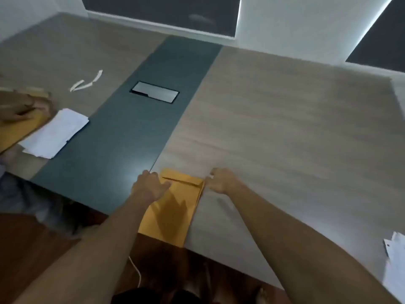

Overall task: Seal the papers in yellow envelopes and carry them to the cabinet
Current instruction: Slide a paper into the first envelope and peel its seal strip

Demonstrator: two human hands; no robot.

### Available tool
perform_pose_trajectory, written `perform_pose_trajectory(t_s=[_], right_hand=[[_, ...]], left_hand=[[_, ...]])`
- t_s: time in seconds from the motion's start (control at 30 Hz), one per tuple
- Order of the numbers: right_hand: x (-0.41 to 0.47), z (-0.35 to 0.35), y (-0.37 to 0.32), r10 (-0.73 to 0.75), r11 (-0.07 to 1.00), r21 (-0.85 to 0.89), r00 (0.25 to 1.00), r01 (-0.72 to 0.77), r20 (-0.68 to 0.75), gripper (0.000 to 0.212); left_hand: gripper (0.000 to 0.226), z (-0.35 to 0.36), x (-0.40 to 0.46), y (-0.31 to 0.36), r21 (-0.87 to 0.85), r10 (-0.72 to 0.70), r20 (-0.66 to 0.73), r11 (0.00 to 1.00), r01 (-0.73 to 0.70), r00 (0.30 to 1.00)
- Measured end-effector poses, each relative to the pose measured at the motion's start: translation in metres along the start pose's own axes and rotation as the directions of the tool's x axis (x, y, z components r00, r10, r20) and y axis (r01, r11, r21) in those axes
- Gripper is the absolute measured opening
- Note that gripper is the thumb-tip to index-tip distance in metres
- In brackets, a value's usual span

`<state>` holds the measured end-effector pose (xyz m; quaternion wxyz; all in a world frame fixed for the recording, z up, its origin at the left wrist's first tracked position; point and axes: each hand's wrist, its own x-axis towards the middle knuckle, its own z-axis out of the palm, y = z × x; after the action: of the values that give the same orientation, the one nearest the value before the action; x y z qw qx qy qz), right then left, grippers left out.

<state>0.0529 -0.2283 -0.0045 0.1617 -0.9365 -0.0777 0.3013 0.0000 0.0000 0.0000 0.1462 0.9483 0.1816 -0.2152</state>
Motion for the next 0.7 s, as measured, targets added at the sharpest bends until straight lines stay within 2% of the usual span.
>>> perform_pose_trajectory(t_s=[0.13,0.23,0.33,0.43,0.57,0.7], right_hand=[[0.008,0.035,-0.014,0.026,0.999,0.04,0.999,-0.028,0.039,0.047],[0.014,0.053,-0.02,0.055,0.997,0.062,0.998,-0.056,0.007,0.043],[0.018,0.06,-0.025,0.096,0.995,0.034,0.993,-0.094,-0.071,0.048],[0.022,0.063,-0.026,0.071,0.997,0.025,0.981,-0.067,-0.18,0.044],[0.029,0.066,-0.025,0.04,0.999,0.045,0.965,-0.03,-0.258,0.029],[0.029,0.061,-0.022,0.004,0.999,0.045,0.949,0.01,-0.316,0.025]], left_hand=[[0.072,0.034,-0.006,-0.047,0.003,-0.114,0.027,0.993,0.114,0.993],[0.065,0.053,-0.009,-0.063,-0.104,-0.144,0.016,0.984,0.145,0.989],[0.065,0.064,-0.014,-0.063,-0.129,-0.152,-0.066,0.981,0.142,0.986],[0.065,0.072,-0.011,-0.06,-0.133,-0.148,-0.128,0.982,0.13,0.981],[0.068,0.073,-0.007,-0.059,-0.129,-0.16,-0.121,0.981,0.144,0.98],[0.073,0.074,-0.008,-0.054,-0.158,-0.152,-0.11,0.978,0.133,0.982]])
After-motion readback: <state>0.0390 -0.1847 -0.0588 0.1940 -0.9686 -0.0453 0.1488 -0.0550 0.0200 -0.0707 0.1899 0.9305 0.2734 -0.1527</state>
